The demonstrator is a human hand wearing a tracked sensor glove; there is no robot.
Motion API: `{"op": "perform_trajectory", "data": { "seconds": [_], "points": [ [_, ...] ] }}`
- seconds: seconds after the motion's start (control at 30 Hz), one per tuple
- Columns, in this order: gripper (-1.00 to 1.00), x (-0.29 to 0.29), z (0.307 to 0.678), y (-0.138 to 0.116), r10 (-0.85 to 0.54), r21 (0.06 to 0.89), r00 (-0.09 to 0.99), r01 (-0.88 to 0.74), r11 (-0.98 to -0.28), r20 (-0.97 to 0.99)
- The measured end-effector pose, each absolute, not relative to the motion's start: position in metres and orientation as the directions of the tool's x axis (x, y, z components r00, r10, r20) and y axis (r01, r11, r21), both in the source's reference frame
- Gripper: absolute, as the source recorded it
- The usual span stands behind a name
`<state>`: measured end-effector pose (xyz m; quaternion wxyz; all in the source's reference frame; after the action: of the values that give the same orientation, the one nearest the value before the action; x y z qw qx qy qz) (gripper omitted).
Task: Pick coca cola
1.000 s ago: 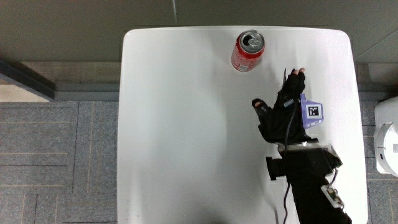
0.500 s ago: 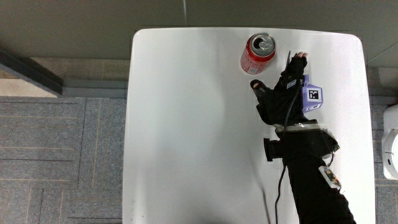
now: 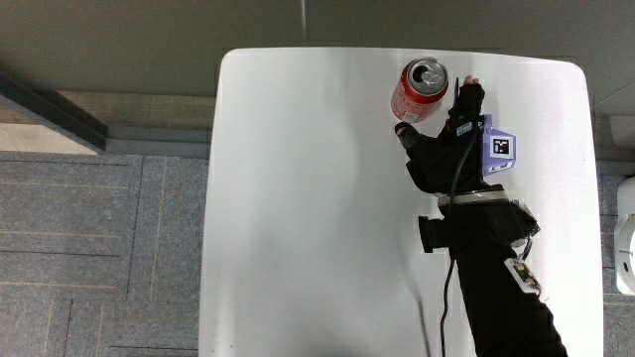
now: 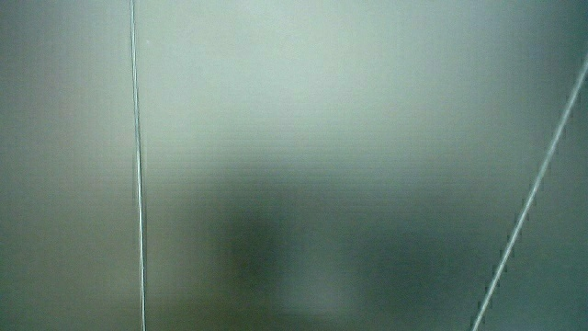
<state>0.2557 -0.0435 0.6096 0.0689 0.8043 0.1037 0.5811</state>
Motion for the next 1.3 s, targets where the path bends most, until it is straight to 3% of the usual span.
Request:
{"op": "perform_trajectory", "data": {
  "seconds": [0.3, 0.57, 1.3],
  "points": [
    [0.67, 0.262, 0.61, -0.035, 0.219, 0.165, 0.254, 0.217, -0.962, 0.942],
    [1.0, 0.264, 0.611, -0.032, 0.201, 0.143, 0.249, 0.232, -0.962, 0.948],
    [1.0, 0.267, 0.601, -0.03, 0.152, 0.092, 0.221, 0.258, -0.962, 0.963]
  ]
}}
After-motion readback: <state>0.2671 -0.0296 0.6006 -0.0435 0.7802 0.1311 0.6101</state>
